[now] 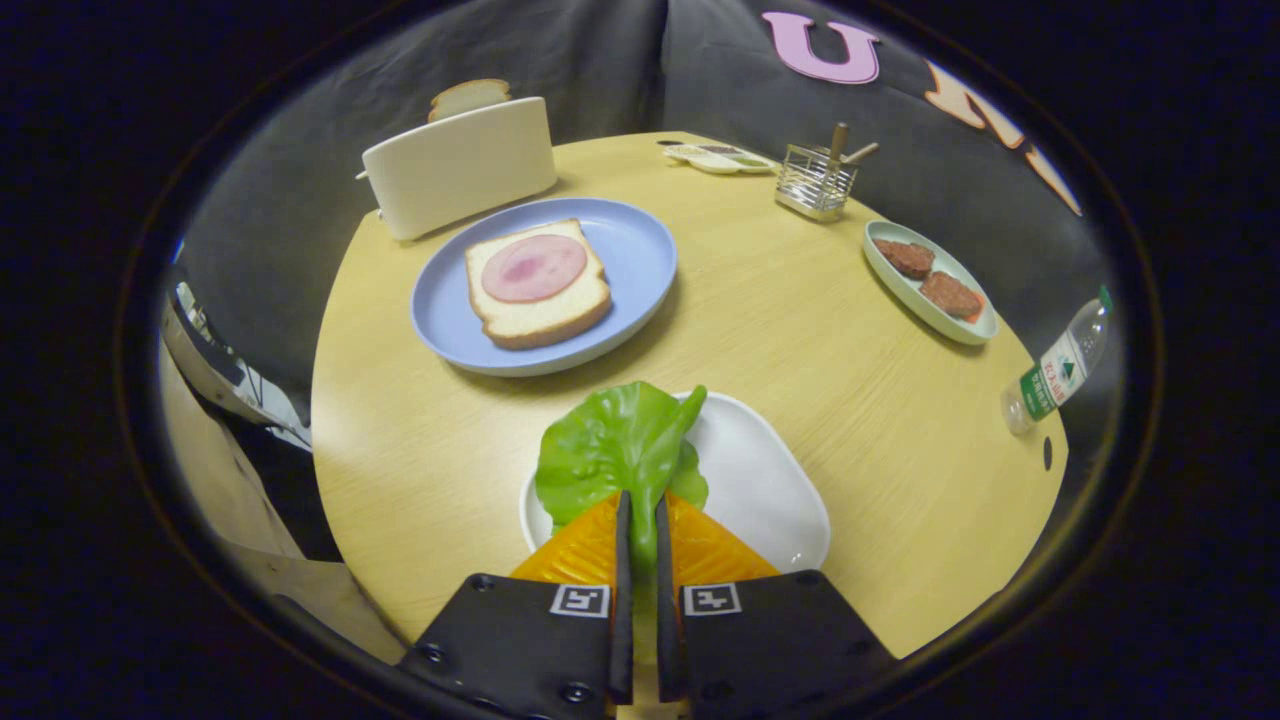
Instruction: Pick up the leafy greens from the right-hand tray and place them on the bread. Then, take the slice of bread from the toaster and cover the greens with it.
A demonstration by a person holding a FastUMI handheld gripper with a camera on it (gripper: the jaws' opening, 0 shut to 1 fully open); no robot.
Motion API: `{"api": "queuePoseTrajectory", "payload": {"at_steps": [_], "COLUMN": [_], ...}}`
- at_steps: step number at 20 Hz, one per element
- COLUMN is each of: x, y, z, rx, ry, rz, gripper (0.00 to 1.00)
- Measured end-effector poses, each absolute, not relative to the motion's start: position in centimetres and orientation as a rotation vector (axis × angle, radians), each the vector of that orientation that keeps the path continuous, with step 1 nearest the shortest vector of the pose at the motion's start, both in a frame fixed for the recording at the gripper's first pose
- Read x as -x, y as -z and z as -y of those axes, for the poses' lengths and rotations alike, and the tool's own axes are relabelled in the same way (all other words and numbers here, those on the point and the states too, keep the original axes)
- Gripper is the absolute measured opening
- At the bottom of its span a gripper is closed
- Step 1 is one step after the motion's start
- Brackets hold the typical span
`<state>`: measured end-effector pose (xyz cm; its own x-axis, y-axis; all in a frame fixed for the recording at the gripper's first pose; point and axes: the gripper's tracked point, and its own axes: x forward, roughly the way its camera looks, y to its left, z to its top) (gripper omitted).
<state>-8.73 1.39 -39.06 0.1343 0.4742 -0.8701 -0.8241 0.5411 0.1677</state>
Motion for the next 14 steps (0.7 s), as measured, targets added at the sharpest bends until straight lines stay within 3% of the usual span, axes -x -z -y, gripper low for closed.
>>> {"api": "queuePoseTrajectory", "payload": {"at_steps": [14], "x": [8.0], "y": [32.3], "z": [-4.0], "rx": [0.357], "ry": [-0.910], "rz": [-0.988], "gripper": [0.13]}}
